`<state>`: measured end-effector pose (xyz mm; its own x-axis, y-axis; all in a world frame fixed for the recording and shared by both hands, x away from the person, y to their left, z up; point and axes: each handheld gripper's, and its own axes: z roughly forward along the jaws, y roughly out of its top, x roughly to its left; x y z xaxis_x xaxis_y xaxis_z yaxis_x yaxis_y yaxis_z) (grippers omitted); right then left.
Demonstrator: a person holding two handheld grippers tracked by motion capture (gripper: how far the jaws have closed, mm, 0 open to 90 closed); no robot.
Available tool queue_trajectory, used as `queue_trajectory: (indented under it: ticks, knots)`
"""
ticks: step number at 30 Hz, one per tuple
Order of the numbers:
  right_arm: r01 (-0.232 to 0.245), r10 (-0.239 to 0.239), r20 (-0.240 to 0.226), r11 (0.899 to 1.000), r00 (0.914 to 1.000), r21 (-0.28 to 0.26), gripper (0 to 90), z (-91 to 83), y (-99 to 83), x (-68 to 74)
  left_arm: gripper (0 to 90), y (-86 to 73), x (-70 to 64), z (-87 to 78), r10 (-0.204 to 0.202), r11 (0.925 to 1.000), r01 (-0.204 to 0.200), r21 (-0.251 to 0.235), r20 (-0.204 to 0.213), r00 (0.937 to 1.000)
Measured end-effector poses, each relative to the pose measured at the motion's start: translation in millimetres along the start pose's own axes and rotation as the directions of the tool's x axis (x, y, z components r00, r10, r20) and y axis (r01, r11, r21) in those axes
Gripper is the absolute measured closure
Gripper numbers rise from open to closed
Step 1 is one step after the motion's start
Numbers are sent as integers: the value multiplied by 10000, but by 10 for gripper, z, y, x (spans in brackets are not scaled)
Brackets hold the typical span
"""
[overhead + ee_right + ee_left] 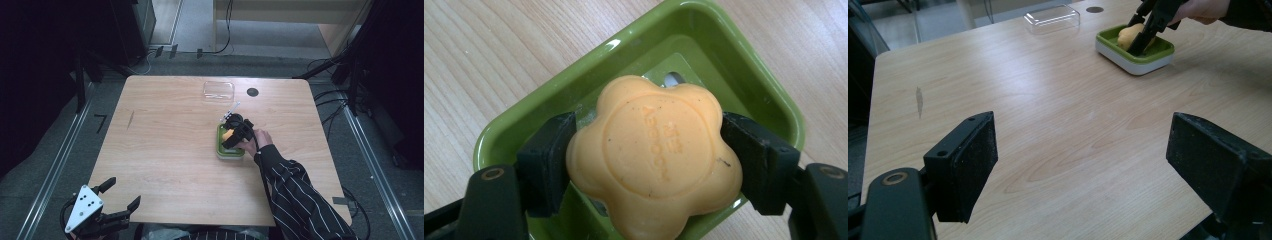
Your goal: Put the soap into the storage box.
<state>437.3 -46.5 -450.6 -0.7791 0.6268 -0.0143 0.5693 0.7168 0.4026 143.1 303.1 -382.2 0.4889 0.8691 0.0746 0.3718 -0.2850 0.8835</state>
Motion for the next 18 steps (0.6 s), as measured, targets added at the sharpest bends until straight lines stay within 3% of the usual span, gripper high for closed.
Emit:
queue_trajectory:
  ticks: [18]
  knots:
    - [84,-82,-47,9996,10000,286,261,37,-8,15,135,2,0,3,28,10000,-28,-1,12,10000]
